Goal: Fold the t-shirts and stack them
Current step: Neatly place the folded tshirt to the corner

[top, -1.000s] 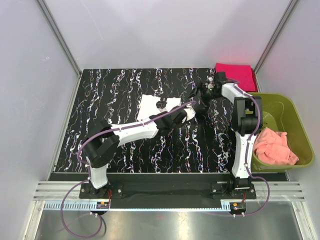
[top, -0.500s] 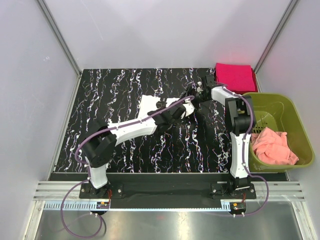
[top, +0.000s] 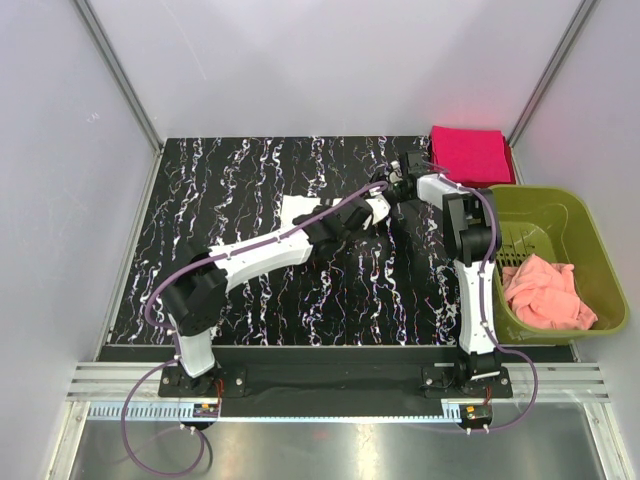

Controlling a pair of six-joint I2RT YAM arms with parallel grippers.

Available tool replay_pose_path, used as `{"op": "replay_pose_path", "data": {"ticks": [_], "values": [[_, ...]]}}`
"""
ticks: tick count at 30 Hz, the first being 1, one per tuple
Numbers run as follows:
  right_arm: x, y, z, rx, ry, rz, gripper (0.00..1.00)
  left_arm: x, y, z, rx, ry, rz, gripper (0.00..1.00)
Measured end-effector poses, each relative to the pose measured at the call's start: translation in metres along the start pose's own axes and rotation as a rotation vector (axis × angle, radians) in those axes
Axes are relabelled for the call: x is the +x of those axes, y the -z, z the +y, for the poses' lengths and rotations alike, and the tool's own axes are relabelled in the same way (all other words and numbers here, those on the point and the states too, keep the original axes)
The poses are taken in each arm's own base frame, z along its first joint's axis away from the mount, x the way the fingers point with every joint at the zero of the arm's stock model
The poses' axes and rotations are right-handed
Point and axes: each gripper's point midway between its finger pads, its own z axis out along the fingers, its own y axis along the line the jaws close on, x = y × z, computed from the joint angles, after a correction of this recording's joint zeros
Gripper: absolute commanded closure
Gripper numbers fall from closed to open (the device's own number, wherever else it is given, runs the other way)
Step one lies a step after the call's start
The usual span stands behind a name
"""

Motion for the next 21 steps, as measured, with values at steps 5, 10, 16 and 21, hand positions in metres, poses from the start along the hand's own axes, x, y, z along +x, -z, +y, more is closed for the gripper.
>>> {"op": "replay_pose_path", "data": {"ticks": [5, 10, 16, 21], "values": [[-0.005, -0.008, 0.006, -0.024, 0.033, -0.012, 0.48, 0.000, 0.001, 0.000, 0.001, 0.009, 0.005, 1.00], [-0.003, -0.019, 0.004, 0.002, 0.042, -0.026, 0.81, 0.001, 0.002, 0.000, 0.004, 0.017, 0.008, 1.00], [0.003, -0.023, 0.011, -0.010, 0.037, -0.013, 0.30, -0.001, 0.010, 0.002, 0.011, 0.030, -0.009, 1.00], [0.005, -0.014, 0.018, -0.021, 0.041, -0.041, 0.20, 0.002, 0.017, 0.003, 0.015, 0.035, -0.020, 1.00]]}}
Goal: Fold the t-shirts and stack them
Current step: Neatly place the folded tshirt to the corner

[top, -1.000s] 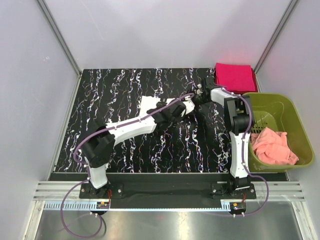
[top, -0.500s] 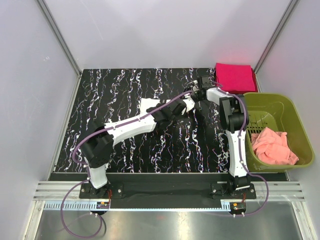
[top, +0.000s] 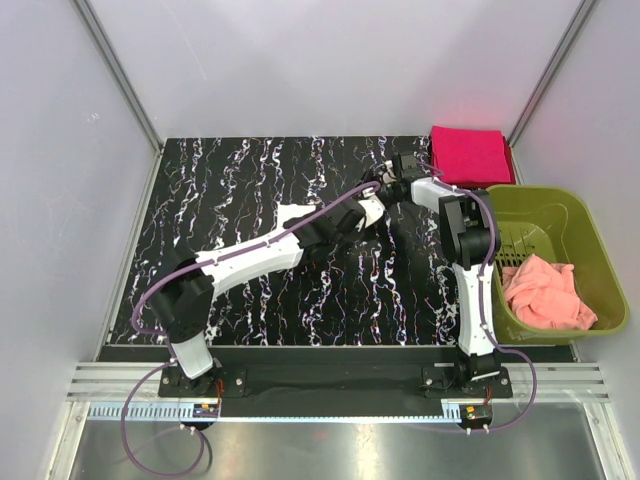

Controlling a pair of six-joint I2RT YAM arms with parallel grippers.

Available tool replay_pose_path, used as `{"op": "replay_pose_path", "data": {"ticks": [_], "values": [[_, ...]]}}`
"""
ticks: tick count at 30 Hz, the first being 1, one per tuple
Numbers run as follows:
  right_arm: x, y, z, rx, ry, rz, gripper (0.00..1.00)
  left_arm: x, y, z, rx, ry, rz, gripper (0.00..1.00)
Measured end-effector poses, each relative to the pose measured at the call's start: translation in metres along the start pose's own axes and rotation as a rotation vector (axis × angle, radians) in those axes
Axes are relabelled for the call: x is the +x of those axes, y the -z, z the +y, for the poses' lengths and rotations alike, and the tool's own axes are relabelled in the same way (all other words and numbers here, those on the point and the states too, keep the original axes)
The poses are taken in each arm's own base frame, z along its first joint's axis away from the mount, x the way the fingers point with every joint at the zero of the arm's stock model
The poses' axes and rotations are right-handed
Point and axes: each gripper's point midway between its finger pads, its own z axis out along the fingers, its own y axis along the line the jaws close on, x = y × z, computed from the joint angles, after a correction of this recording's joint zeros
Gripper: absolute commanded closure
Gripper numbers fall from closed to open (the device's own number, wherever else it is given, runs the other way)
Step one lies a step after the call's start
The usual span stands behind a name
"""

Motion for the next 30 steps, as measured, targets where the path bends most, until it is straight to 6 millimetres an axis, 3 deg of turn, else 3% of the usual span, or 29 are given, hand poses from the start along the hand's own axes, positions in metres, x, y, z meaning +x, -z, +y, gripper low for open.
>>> {"op": "replay_pose_path", "data": {"ticks": [6, 9, 12, 13, 16, 18, 19, 22, 23, 24, 27, 30], "values": [[0.003, 0.002, 0.001, -0.030, -0.027, 0.013, 0.17, 0.013, -0.002, -0.005, 0.014, -0.010, 0.022, 1.00], [0.003, 0.001, 0.002, -0.030, -0.032, 0.013, 0.22, 0.012, -0.002, -0.006, 0.016, -0.009, 0.020, 1.00], [0.003, -0.002, 0.001, -0.019, -0.029, 0.005, 0.36, 0.011, -0.001, -0.006, 0.022, -0.009, 0.020, 1.00], [0.004, -0.003, 0.000, -0.013, -0.026, 0.002, 0.49, 0.010, -0.001, -0.007, 0.024, -0.007, 0.018, 1.00], [0.006, -0.011, -0.007, 0.012, -0.015, -0.016, 0.62, 0.008, -0.001, -0.008, 0.031, 0.006, 0.015, 1.00], [0.010, -0.016, -0.011, 0.021, -0.001, -0.021, 0.92, 0.009, -0.001, -0.009, 0.036, 0.017, 0.015, 1.00], [0.010, -0.018, -0.013, 0.028, 0.013, -0.029, 1.00, 0.009, 0.000, -0.010, 0.042, 0.021, 0.018, 1.00], [0.010, -0.024, -0.014, 0.052, 0.049, -0.052, 1.00, 0.009, 0.000, -0.015, 0.065, 0.044, 0.017, 1.00], [0.010, -0.024, -0.013, 0.059, 0.068, -0.062, 1.00, 0.009, 0.001, -0.017, 0.077, 0.056, 0.015, 0.98], [0.010, -0.025, -0.013, 0.073, 0.100, -0.072, 1.00, 0.008, 0.001, -0.020, 0.090, 0.071, 0.012, 0.83], [0.005, -0.022, -0.011, 0.147, 0.224, -0.099, 1.00, 0.003, 0.007, -0.031, 0.153, 0.139, -0.002, 0.50], [-0.008, -0.013, -0.005, 0.229, 0.373, -0.135, 1.00, -0.006, 0.025, -0.035, 0.204, 0.238, -0.043, 0.39]]}}
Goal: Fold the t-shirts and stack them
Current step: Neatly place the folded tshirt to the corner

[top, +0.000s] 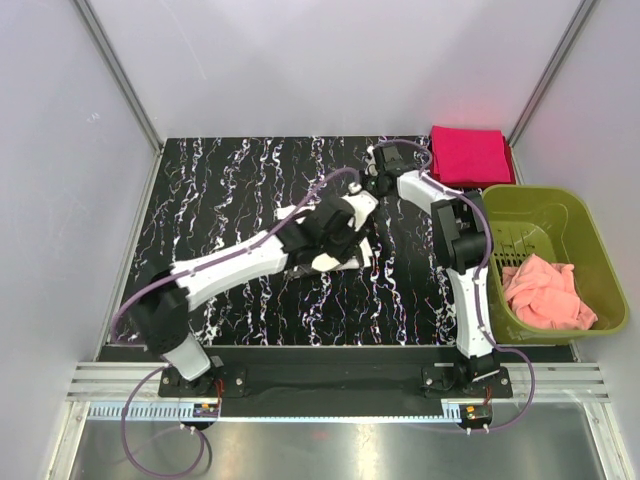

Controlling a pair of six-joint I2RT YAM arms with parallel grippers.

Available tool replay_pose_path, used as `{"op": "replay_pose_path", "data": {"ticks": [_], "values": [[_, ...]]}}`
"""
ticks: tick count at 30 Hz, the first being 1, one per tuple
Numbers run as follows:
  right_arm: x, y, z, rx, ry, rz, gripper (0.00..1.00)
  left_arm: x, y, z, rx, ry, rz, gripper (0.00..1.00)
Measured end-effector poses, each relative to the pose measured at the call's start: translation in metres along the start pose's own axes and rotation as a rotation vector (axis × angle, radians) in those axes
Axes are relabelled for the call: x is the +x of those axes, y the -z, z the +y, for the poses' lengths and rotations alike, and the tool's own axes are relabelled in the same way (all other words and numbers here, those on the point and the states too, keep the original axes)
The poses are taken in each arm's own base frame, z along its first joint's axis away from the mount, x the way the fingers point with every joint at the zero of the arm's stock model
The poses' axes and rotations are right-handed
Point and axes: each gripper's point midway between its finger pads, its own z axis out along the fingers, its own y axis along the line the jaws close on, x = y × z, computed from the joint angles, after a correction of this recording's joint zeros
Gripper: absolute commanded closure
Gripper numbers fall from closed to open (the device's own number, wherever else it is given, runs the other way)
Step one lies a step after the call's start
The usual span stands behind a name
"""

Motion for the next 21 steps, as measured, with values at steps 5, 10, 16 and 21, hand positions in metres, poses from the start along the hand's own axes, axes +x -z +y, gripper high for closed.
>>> {"op": "replay_pose_path", "data": {"ticks": [5, 10, 16, 21], "values": [[-0.024, 0.027, -0.013, 0.120, 0.183, -0.040, 1.00, -0.006, 0.055, 0.014, 0.046, 0.214, -0.111, 0.35], [-0.057, 0.056, -0.029, 0.278, 0.354, -0.091, 1.00, 0.001, 0.111, 0.073, -0.044, 0.429, -0.218, 0.35], [-0.104, 0.111, -0.046, 0.484, 0.554, -0.144, 1.00, 0.030, 0.133, 0.075, -0.038, 0.477, -0.202, 0.35], [-0.157, 0.180, -0.050, 0.657, 0.684, -0.243, 1.00, 0.052, 0.120, 0.065, -0.022, 0.461, -0.115, 0.35]]}}
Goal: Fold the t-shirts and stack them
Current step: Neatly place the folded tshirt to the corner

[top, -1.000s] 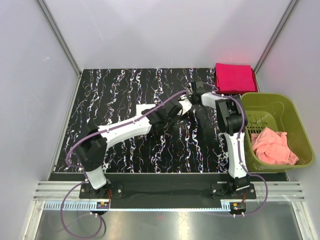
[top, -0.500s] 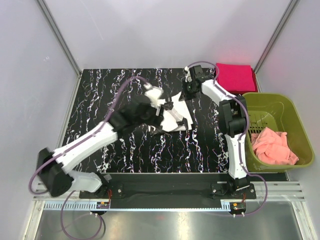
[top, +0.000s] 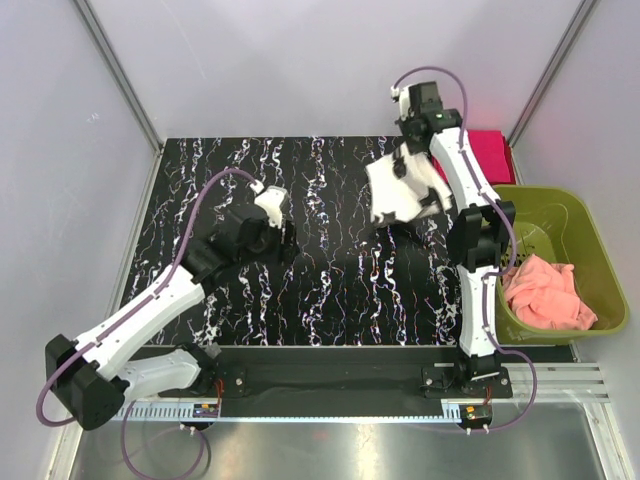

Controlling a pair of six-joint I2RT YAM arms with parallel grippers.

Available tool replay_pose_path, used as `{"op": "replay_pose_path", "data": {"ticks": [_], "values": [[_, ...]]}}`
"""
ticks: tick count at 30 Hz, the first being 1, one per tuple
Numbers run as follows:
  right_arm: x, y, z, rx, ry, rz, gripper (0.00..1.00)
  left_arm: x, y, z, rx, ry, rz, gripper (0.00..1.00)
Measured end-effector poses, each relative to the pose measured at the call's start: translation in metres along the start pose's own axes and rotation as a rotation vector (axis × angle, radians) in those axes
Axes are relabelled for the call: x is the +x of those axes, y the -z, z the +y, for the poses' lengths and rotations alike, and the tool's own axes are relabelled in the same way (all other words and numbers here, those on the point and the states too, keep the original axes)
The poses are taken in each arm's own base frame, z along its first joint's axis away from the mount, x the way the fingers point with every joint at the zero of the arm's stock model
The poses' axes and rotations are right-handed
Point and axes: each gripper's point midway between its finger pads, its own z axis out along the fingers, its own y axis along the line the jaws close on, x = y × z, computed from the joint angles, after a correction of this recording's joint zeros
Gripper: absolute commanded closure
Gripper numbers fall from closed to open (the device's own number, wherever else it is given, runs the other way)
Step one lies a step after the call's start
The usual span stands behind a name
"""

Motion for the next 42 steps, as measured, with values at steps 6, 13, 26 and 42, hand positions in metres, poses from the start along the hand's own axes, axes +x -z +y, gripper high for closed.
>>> {"op": "replay_pose_path", "data": {"ticks": [6, 13, 26, 42], "values": [[-0.025, 0.028, -0.076, 0.200, 0.080, -0.058, 1.00, 0.023, -0.016, -0.005, 0.011, -0.031, 0.085, 0.35], [-0.015, 0.027, -0.125, 0.285, 0.160, -0.032, 1.00, 0.037, -0.019, -0.005, 0.011, -0.076, 0.122, 0.35], [-0.035, 0.020, -0.159, 0.349, 0.277, -0.102, 1.00, 0.062, -0.027, -0.002, 0.000, -0.111, 0.192, 0.36], [-0.033, 0.026, -0.168, 0.353, 0.328, -0.094, 1.00, 0.066, -0.031, -0.002, -0.003, -0.114, 0.210, 0.37]]}}
